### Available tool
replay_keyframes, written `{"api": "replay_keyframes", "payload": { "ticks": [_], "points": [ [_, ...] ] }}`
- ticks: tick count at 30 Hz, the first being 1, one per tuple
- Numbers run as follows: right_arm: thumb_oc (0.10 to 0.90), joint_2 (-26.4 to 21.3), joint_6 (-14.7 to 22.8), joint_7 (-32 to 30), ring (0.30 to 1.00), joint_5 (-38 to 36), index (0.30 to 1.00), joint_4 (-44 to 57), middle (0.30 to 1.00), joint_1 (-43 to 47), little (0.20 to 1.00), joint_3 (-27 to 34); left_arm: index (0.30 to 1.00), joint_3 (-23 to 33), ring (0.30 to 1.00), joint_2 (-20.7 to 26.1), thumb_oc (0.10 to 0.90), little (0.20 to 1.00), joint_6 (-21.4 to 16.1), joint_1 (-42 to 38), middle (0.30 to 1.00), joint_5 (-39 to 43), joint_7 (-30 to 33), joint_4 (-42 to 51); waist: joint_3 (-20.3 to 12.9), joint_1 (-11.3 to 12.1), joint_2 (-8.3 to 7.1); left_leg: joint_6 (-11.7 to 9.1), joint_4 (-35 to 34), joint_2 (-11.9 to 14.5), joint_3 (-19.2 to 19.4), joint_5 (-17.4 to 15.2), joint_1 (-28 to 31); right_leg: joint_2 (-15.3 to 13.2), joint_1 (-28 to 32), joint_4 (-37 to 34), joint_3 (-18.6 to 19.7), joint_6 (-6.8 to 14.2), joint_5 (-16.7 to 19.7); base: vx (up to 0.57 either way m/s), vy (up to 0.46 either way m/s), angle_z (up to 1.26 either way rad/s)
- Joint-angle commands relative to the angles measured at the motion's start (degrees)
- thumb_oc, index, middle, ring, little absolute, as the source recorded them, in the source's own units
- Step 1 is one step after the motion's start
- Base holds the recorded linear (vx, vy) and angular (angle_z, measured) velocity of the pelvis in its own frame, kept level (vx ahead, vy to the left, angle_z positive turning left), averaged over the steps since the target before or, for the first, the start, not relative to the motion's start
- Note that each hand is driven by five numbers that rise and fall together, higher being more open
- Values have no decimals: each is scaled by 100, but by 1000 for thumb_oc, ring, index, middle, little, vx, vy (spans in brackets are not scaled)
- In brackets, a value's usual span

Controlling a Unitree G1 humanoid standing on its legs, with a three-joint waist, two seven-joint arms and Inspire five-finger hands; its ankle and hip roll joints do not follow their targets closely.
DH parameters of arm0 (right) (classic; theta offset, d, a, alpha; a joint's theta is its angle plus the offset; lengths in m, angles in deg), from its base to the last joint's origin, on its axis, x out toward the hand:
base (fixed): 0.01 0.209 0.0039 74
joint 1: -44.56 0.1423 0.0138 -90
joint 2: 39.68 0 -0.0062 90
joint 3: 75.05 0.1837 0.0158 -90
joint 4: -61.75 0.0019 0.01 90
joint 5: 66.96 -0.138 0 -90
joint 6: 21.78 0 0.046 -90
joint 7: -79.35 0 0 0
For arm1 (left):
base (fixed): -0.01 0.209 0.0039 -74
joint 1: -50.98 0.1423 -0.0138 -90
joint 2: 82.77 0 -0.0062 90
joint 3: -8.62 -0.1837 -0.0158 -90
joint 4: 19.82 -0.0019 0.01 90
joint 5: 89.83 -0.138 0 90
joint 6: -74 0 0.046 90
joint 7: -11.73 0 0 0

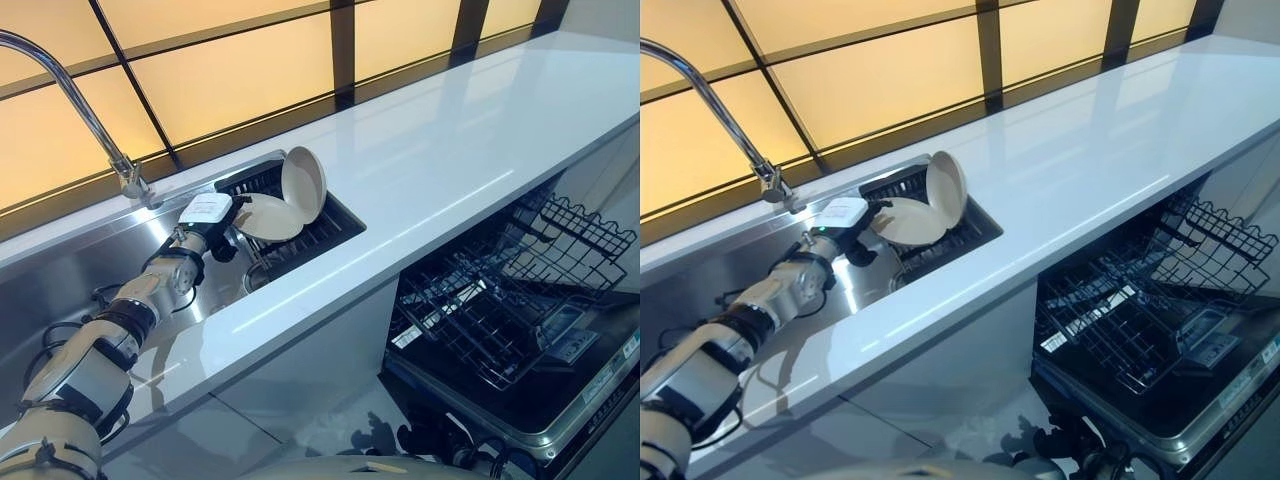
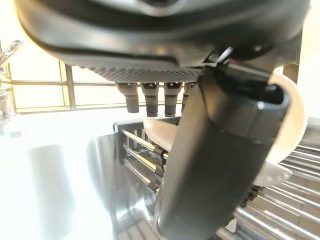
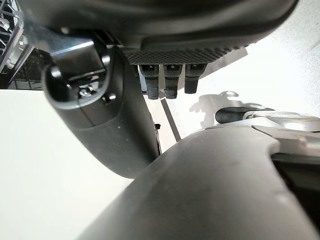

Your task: Pick up plates and place into dishwasher.

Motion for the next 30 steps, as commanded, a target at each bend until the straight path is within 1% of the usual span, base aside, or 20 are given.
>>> {"api": "replay_keyframes", "payload": {
  "ticks": [1, 4, 10, 19, 27, 30],
  "points": [
    [800, -108, 162, 61, 900, 28, 900, 2, 900, -223, 900, -79, 900, 568, 900, 233, 800, 900, 105, -849, 900, -107, 357, -424, -131, -212, 29, 149, 51, -176, 309, -535, -107, 115, 199, 33, -46, 388, -592, 36, 12, -1],
    [800, -145, 120, 60, 900, 25, 900, 56, 900, -239, 900, -59, 900, 584, 900, 241, 800, 900, 120, -859, 900, -173, 361, -519, -107, -238, 28, 149, 51, -175, 328, -528, -122, 112, 172, 33, -23, 395, -579, 33, 14, -3],
    [800, -193, 151, 79, 900, 66, 900, -12, 900, -285, 900, -14, 900, 510, 900, 246, 800, 900, 82, -890, 900, -173, 437, -704, -65, -291, 32, 148, 51, -174, 373, -525, -125, 113, 150, 33, 33, 408, -563, 30, 18, -6],
    [800, -255, 131, 126, 900, 102, 900, 23, 900, -315, 900, -8, 900, 351, 900, 230, 800, 900, 15, -1010, 900, -344, 399, -567, -16, -341, 44, 154, 51, -178, 407, -529, -129, 107, 126, 33, 96, 427, -543, 9, 6, -2],
    [800, -284, 120, 124, 900, 116, 900, -17, 900, -324, 900, 9, 900, 48, 900, 162, 800, 900, 60, -1170, 900, -614, 171, -478, 12, -419, 86, 163, 51, -184, 472, -537, -116, 97, 112, 33, 154, 456, -521, 16, 5, -1],
    [800, -317, 109, 141, 900, 173, 900, -16, 900, -343, 900, 37, 900, -42, 900, 145, 800, 900, 53, -1221, 900, -585, 68, -534, 31, -470, 111, 163, 51, -186, 517, -539, -116, 91, 96, 33, 190, 473, -510, 31, 17, -3]
  ]
}}
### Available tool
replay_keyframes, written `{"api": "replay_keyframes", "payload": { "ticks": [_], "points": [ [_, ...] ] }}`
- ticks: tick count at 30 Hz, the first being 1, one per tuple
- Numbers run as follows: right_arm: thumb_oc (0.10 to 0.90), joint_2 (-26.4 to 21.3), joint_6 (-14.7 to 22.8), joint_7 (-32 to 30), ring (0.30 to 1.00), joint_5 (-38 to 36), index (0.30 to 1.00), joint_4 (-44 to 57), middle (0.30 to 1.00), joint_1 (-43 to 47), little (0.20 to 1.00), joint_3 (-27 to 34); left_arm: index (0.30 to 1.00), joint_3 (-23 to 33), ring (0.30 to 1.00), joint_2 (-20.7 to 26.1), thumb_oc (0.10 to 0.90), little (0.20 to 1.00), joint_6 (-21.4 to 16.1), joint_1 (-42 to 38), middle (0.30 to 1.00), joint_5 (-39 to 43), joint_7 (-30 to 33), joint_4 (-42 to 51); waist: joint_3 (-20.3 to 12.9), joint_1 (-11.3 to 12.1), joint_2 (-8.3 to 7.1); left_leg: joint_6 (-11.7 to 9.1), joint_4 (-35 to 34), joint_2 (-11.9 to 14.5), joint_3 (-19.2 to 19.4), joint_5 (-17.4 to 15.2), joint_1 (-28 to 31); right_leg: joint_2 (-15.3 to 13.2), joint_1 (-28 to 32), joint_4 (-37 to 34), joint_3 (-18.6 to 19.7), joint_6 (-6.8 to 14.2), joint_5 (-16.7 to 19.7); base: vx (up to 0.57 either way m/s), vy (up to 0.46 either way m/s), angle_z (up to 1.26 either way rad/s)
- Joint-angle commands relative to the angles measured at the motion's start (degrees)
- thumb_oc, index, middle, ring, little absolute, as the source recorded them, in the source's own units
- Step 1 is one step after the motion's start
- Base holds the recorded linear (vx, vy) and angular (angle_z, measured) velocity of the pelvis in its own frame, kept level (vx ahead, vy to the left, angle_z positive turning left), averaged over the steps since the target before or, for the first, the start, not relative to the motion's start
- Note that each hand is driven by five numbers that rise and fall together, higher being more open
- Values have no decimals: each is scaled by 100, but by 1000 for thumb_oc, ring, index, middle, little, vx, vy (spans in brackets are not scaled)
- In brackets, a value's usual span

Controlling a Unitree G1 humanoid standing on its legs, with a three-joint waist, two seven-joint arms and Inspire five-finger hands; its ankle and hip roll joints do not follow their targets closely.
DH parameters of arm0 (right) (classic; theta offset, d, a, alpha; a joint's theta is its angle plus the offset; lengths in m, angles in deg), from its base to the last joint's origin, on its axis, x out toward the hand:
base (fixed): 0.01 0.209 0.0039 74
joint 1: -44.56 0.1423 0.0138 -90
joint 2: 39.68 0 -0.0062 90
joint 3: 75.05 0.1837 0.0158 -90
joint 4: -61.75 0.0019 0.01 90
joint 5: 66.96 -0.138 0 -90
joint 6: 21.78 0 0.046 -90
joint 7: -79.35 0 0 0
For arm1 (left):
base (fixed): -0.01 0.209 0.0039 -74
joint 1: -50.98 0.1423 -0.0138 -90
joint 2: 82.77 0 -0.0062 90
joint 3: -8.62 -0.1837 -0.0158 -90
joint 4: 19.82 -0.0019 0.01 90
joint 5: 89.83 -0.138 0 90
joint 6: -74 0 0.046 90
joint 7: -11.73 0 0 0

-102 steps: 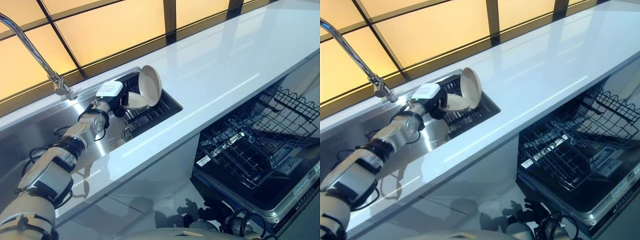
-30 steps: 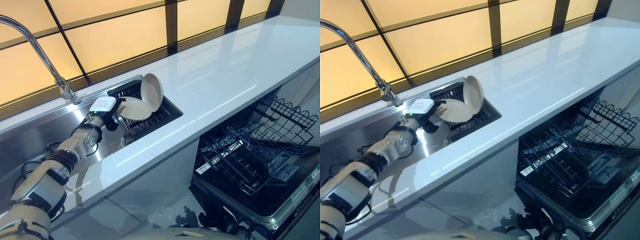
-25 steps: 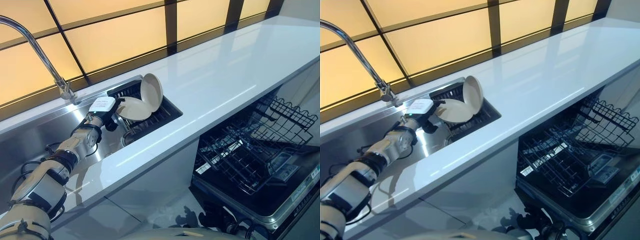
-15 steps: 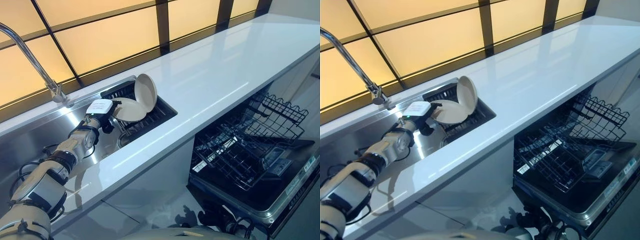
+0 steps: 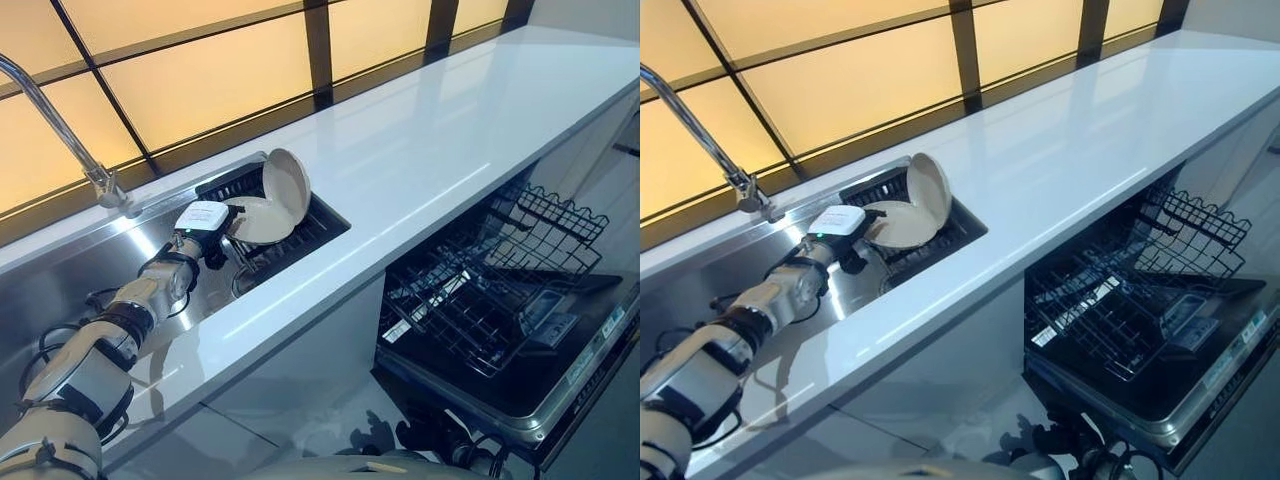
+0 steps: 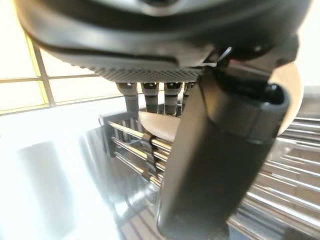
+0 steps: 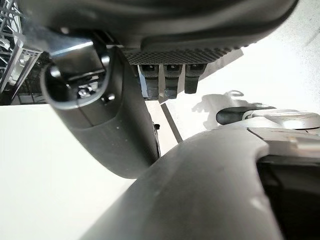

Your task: Pick up plates and place into dishwasher.

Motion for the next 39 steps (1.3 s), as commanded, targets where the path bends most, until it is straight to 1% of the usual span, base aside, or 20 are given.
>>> {"api": "replay_keyframes", "payload": {
  "ticks": [1, 4, 7, 8, 9, 10, 11, 15, 19, 34, 39],
  "points": [
    [800, -330, 73, 120, 900, 194, 900, -52, 900, -387, 900, 24, 900, 129, 900, 153, 800, 900, 43, -1232, 900, -118, 95, -213, 33, -199, 103, 169, 52, -186, 334, -524, -92, 72, 187, 33, 24, 472, -504, 34, 22, -4],
    [800, -355, 102, 137, 900, 234, 900, -70, 900, -409, 900, 54, 900, 99, 900, 127, 800, 900, 55, -1249, 900, -36, 27, -250, 60, -233, 121, 170, 52, -188, 358, -525, -88, 65, 179, 33, 50, 487, -494, 26, 22, -5],
    [800, -392, 135, 162, 900, 282, 900, -58, 900, -427, 900, 85, 900, 163, 900, 25, 800, 900, 114, -1222, 900, 243, -23, -340, 92, -281, 132, 169, 52, -191, 395, -521, -98, 59, 153, 33, 97, 502, -477, 28, 28, -10],
    [800, -413, 162, 175, 900, 305, 900, -62, 900, -435, 900, 89, 764, 220, 764, -26, 641, 741, 83, -1210, 764, 365, -26, -412, 112, -300, 135, 167, 52, -189, 421, -515, -105, 54, 137, 33, 116, 509, -466, 32, 38, -5],
    [800, -426, 176, 181, 900, 314, 900, -50, 900, -443, 900, 97, 568, 266, 568, -61, 413, 513, 82, -1196, 568, 414, -16, -442, 127, -315, 133, 165, 52, -187, 434, -510, -110, 50, 125, 33, 125, 512, -458, 24, 32, -5],
    [800, -437, 179, 185, 900, 317, 900, -38, 900, -449, 900, 104, 324, 284, 324, -80, 127, 227, 87, -1191, 324, 442, -9, -461, 135, -323, 133, 162, 52, -187, 442, -505, -112, 47, 121, 33, 128, 516, -454, 18, 22, -8],
    [800, -447, 179, 190, 900, 319, 900, -26, 900, -455, 900, 113, 300, 302, 300, -96, 100, 200, 87, -1187, 300, 475, -8, -476, 142, -329, 134, 160, 52, -187, 448, -502, -113, 44, 117, 33, 131, 520, -451, 20, 29, -8],
    [800, -550, 131, 228, 900, 314, 900, 146, 900, -473, 900, 164, 300, 446, 300, -136, 100, 200, 137, -1169, 300, 696, 63, -498, 209, -362, 158, 163, 52, -201, 457, -487, -155, 23, 58, 33, 146, 531, -430, 1, 28, -4],
    [800, -573, 143, 264, 900, 314, 900, 153, 900, -474, 900, 184, 300, 547, 300, -73, 100, 200, 106, -1194, 300, 825, 74, -503, 242, -360, 153, 158, 52, -200, 453, -485, -165, 19, 44, 33, 159, 540, -428, -7, 3, 2],
    [800, -450, 104, 249, 900, 330, 900, 224, 900, -518, 900, 135, 300, 552, 300, 1, 100, 200, 61, -1319, 300, 835, 1, -463, 170, -315, 112, 165, 52, -190, 400, -482, -110, 1, 137, 33, 92, 534, -458, -1, 0, 0],
    [800, -402, 125, 224, 900, 338, 900, 219, 900, -540, 900, 116, 300, 711, 300, 22, 100, 200, -77, -1279, 300, 1043, 260, -353, 141, -290, 109, 170, 52, -197, 363, -496, -104, 1, 150, 33, 93, 530, -472, 0, 0, 0]
  ]
}}
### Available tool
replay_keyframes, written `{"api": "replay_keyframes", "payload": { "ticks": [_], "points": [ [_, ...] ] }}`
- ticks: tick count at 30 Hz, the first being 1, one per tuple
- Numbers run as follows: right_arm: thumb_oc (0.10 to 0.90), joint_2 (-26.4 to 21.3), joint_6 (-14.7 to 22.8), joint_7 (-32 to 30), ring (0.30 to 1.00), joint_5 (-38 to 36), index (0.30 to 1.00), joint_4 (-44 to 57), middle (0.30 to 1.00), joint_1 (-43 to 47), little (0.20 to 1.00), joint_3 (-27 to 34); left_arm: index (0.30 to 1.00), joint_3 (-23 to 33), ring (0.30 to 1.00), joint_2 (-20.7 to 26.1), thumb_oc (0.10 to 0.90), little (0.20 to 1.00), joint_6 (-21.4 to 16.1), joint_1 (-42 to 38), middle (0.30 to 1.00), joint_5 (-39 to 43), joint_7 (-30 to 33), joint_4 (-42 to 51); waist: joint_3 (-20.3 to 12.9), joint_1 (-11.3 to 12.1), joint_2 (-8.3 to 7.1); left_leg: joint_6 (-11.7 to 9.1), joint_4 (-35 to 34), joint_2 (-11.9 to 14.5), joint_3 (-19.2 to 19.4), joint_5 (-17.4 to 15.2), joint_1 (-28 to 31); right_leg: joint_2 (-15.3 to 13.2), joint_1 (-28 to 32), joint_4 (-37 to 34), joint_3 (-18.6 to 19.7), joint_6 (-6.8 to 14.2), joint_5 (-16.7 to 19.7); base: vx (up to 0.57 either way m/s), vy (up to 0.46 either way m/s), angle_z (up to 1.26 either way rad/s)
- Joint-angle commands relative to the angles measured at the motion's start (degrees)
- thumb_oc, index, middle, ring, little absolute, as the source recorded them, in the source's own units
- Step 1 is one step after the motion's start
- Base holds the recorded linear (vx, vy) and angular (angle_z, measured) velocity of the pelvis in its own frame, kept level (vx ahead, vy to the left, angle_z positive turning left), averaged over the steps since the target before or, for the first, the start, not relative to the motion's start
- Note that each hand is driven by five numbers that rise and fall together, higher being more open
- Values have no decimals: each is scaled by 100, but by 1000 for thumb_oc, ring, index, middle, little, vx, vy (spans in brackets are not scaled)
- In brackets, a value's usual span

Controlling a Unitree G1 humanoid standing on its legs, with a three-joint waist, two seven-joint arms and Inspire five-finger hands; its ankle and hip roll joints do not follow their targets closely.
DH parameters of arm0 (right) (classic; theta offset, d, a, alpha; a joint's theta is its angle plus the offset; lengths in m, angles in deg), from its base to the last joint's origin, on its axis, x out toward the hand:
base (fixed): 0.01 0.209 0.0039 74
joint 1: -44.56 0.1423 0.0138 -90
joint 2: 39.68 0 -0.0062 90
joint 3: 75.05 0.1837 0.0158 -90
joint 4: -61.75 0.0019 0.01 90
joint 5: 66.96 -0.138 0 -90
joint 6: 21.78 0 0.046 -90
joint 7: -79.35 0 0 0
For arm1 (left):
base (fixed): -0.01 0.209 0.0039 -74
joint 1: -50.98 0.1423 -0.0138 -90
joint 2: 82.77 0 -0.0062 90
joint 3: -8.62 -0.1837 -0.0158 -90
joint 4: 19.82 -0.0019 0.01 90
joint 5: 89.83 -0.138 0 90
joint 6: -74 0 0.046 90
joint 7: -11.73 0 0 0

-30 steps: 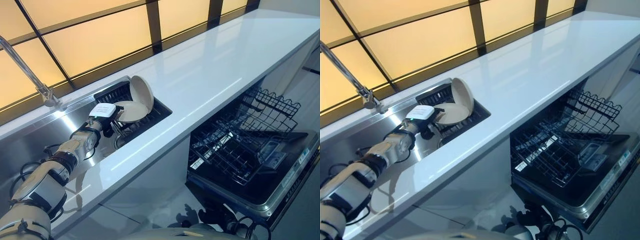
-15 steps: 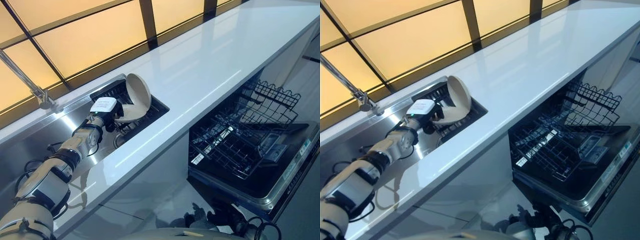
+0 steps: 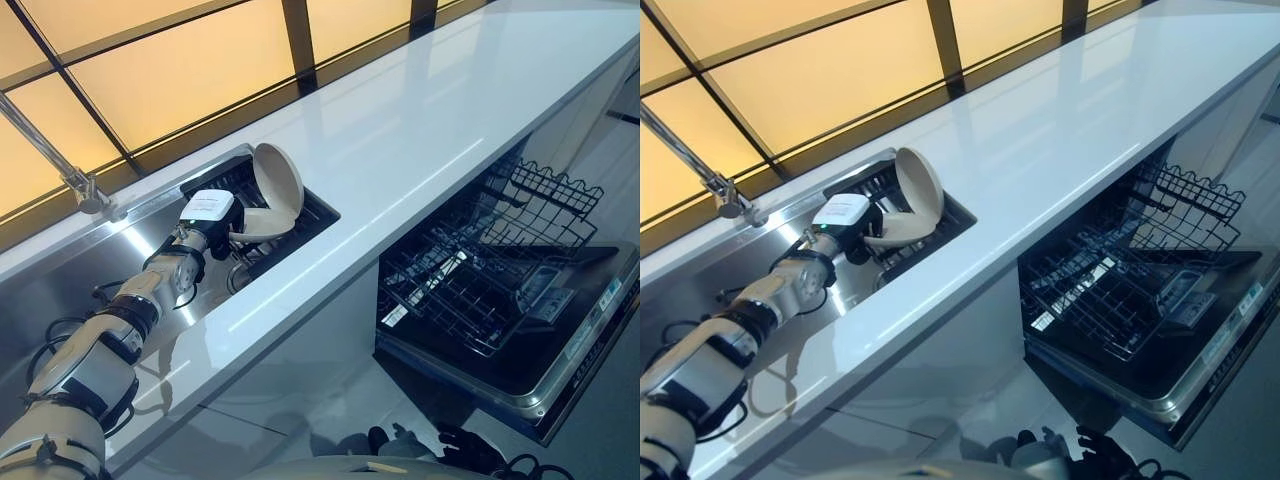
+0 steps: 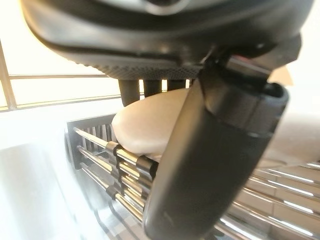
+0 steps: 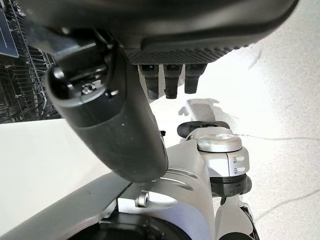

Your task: Pick up plates and place into dishwasher.

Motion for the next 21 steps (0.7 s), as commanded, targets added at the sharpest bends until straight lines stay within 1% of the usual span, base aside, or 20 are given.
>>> {"api": "replay_keyframes", "payload": {
  "ticks": [1, 3, 4, 7, 11, 17, 21],
  "points": [
    [800, 173, 171, 99, 900, 60, 900, 170, 900, -63, 900, -107, 300, 624, 300, 113, 100, 200, 48, -1067, 300, 747, 69, -330, -149, -154, -49, 140, 53, -173, 155, -471, -38, 15, 271, 53, -48, 460, -513, 0, 0, 0],
    [800, 180, 184, 96, 900, 53, 900, 168, 900, -63, 900, -110, 300, 657, 300, 113, 100, 200, 29, -1060, 300, 817, 119, -284, -151, -147, -51, 139, 53, -172, 152, -471, -36, 14, 275, 53, -51, 459, -515, 0, 0, 0],
    [800, 192, 195, 80, 900, 29, 900, 170, 900, -51, 900, -130, 300, 735, 300, 125, 100, 200, -30, -1068, 300, 989, 213, -193, -156, -126, -58, 137, 53, -170, 137, -474, -35, 15, 281, 53, -62, 455, -519, 0, 0, 0],
    [800, 215, 223, 79, 900, -7, 900, 207, 900, -56, 900, -136, 300, 919, 300, 170, 100, 200, -227, -1031, 300, 1117, 343, 16, -175, -80, -79, 134, 53, -165, 108, -474, -31, 19, 297, 53, -87, 443, -527, 0, 0, 0],
    [800, 247, 315, 29, 900, 2, 900, 285, 900, -39, 900, -169, 300, 1063, 300, 246, 100, 200, -295, -1041, 300, 1419, 454, 431, -219, -18, -104, 135, 53, -155, 66, -491, -20, 29, 319, 53, -114, 426, -553, -16, -3, 1],
    [800, 262, 333, 5, 900, -29, 900, 442, 900, -20, 900, -248, 300, 1152, 300, 356, 100, 200, -400, -989, 300, 1477, 581, 786, -277, 50, -150, 136, 53, -146, 14, -505, -7, 50, 353, 53, -146, 404, -583, -14, -5, 4],
    [800, 299, 221, -27, 900, -25, 900, 597, 900, -18, 900, -310, 300, 1112, 300, 489, 100, 200, -409, -1011, 300, 1379, 549, 1064, -345, 105, -189, 137, 53, -130, -15, -515, 3, 63, 384, 53, -189, 385, -612, -25, -15, 1]
  ]
}}
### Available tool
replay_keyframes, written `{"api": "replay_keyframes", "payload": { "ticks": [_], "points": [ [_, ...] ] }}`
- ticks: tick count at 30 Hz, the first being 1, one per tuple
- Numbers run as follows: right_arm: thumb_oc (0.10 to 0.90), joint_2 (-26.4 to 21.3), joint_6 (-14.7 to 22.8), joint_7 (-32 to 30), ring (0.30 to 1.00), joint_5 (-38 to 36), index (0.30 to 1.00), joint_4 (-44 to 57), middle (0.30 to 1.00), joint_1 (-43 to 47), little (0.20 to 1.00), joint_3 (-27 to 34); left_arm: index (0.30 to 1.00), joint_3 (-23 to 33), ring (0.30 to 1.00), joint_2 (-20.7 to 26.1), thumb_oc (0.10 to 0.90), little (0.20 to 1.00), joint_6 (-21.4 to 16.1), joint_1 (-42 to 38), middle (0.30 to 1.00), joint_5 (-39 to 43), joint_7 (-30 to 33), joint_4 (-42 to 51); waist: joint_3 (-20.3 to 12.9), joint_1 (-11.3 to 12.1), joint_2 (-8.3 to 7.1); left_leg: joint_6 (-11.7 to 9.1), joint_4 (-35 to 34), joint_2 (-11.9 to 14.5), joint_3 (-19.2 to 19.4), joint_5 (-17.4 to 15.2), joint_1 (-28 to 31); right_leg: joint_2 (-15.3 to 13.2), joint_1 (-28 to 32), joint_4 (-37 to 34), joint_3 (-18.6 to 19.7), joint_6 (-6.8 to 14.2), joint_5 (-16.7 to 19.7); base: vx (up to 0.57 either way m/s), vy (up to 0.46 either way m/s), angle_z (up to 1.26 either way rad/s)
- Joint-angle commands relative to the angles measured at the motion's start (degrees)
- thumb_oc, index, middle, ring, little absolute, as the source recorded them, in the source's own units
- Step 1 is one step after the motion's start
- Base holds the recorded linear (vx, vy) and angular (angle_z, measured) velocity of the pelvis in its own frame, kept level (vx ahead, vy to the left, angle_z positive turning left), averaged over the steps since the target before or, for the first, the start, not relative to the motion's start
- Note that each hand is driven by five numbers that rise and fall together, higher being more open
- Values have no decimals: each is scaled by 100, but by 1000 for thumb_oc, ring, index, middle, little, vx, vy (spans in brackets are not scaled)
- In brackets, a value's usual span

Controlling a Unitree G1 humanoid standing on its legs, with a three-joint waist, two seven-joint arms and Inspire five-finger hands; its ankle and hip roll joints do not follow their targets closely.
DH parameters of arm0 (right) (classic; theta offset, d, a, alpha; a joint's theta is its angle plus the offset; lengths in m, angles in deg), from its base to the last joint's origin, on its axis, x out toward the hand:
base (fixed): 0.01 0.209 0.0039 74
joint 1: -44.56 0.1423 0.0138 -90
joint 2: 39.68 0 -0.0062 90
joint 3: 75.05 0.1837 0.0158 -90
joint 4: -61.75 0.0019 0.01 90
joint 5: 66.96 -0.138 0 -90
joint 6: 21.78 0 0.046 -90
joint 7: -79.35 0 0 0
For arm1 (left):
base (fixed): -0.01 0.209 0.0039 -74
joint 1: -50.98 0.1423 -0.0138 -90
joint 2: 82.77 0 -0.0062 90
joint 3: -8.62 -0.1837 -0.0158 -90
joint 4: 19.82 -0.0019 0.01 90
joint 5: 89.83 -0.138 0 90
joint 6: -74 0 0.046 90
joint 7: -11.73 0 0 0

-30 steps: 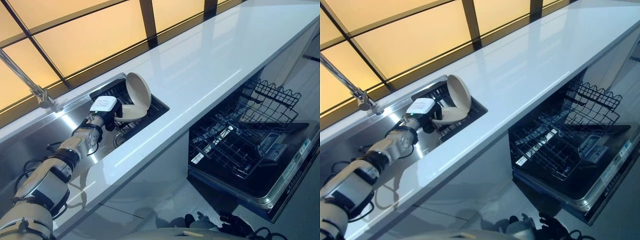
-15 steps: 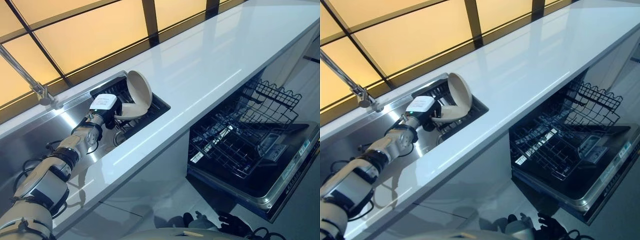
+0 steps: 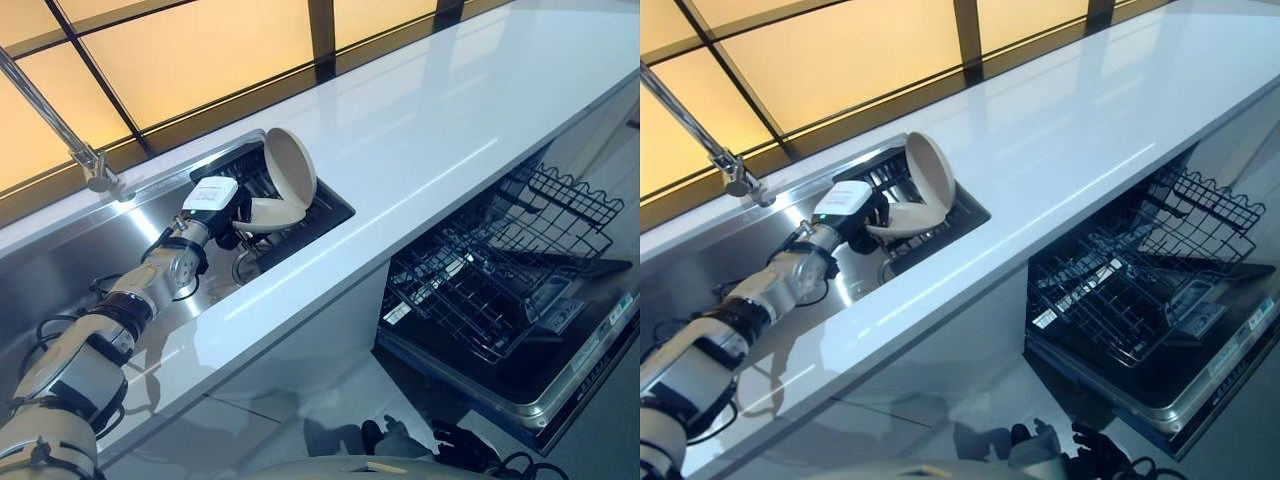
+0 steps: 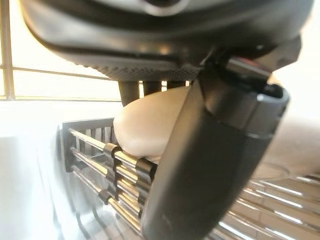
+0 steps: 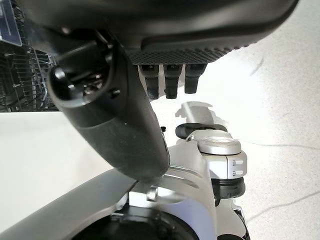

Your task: Pick up plates and place into dishwasher.

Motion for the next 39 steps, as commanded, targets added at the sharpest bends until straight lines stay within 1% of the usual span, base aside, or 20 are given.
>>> {"api": "replay_keyframes", "payload": {
  "ticks": [1, 5, 8, 14, 15, 16, 18, 20, 22, 25, 31, 32, 33, 34, 35, 39],
  "points": [
    [800, 237, 188, 23, 900, -50, 900, 417, 900, -16, 900, -233, 300, 979, 300, 106, 100, 200, -145, -1159, 300, 954, 436, 141, -568, -174, 36, 128, 51, -128, 47, -527, -60, 73, 296, 33, -144, 415, -647, -35, -25, 5],
    [800, 271, 156, 6, 900, -58, 900, 416, 900, 10, 900, -265, 300, 878, 300, 204, 100, 200, -81, -1218, 300, 978, 339, 296, -605, -140, 35, 126, 51, -124, 16, -529, -50, 83, 321, 33, -170, 401, -663, -16, -13, 4],
    [800, 318, 137, -17, 900, -65, 900, 391, 900, 44, 900, -306, 300, 827, 300, 242, 100, 200, 81, -1261, 300, 1196, 160, 394, -646, -101, 32, 126, 51, -125, -27, -528, -44, 90, 344, 33, -205, 391, -679, 0, 0, 0],
    [800, 367, 95, -49, 900, -102, 900, 367, 900, 71, 900, -334, 300, 888, 300, 238, 100, 200, 114, -1235, 300, 1490, -216, 352, -661, -69, 39, 126, 51, -127, -63, -536, -29, 93, 375, 33, -250, 380, -698, 0, 0, 0],
    [800, 376, 91, -53, 900, -107, 900, 355, 900, 77, 900, -336, 300, 892, 300, 231, 100, 200, 115, -1234, 300, 1619, -295, 336, -663, -64, 41, 126, 51, -127, -69, -534, -31, 94, 375, 33, -255, 379, -698, 0, 0, 0],
    [800, 407, 104, -61, 900, -105, 900, 288, 900, 92, 900, -327, 300, 987, 300, 164, 100, 200, 320, -1185, 300, 2166, -755, 334, -670, -41, 47, 126, 51, -127, -83, -537, -36, 92, 373, 33, -275, 376, -706, 0, 0, 0],
    [800, 426, 103, -73, 900, -96, 900, 255, 900, 117, 900, -322, 300, 1026, 300, 78, 100, 200, 408, -1141, 300, 2029, -875, 308, -670, -36, 52, 128, 51, -128, -87, -541, -34, 92, 379, 33, -290, 372, -715, 0, 0, 0],
    [800, 430, 110, -68, 900, -105, 900, 216, 900, 166, 900, -329, 300, 992, 300, 41, 100, 200, 390, -1155, 300, 1847, -983, 157, -669, -31, 50, 131, 51, -131, -106, -541, -28, 95, 390, 33, -299, 361, -720, 0, 0, 0],
    [800, 416, 36, -77, 900, -122, 900, 282, 900, 186, 900, -355, 300, 904, 300, 90, 100, 200, 409, -1216, 300, 1707, -1098, 123, -685, -30, 46, 131, 51, -132, -111, -537, -31, 98, 387, 33, -306, 357, -717, 0, 0, 0],
    [800, 407, 12, -102, 900, -159, 900, 303, 900, 184, 900, -369, 300, 853, 300, 112, 100, 200, 404, -1241, 300, 1656, -1135, 121, -684, -26, 44, 130, 51, -132, -118, -537, -29, 97, 390, 33, -317, 357, -716, 0, 0, 0],
    [800, 413, 88, -123, 900, -190, 900, 234, 900, 153, 900, -360, 300, 839, 300, 133, 100, 200, 371, -1218, 300, 1661, -1202, 111, -693, -14, 47, 133, 51, -140, -124, -551, -34, 98, 388, 33, -326, 357, -722, 0, 0, 0],
    [800, 411, 98, -115, 900, -185, 900, 229, 900, 147, 900, -354, 411, 841, 411, 126, 229, 329, 379, -1214, 411, 1648, -1224, 96, -695, -18, 46, 131, 51, -139, -121, -549, -36, 98, 384, 33, -326, 358, -720, 0, 0, 0],
    [800, 411, 105, -109, 900, -177, 900, 225, 900, 145, 900, -347, 479, 841, 479, 124, 309, 409, 379, -1213, 479, 1638, -1221, 90, -695, -19, 46, 129, 51, -137, -119, -547, -40, 99, 380, 33, -325, 360, -718, 0, 0, 0],
    [800, 412, 119, -108, 900, -178, 900, 216, 900, 142, 900, -346, 815, 848, 815, 113, 701, 801, 367, -1211, 815, 1609, -1225, 59, -694, -21, 45, 125, 51, -139, -121, -542, -45, 103, 373, 33, -320, 359, -713, 0, 0, 0],
    [800, 417, 112, -123, 900, -184, 900, 225, 900, 142, 900, -353, 900, 848, 900, 108, 800, 900, 380, -1206, 900, 1603, -1233, 59, -694, -21, 45, 124, 51, -139, -120, -537, -50, 102, 370, 33, -322, 358, -712, 0, 0, 0],
    [800, 414, 78, -137, 900, -200, 900, 265, 900, 140, 900, -367, 900, 851, 900, 82, 800, 900, 368, -1193, 900, 1576, -1250, 16, -690, -29, 48, 125, 51, -136, -110, -532, -55, 100, 364, 33, -325, 355, -711, 0, 0, 0]
  ]
}}
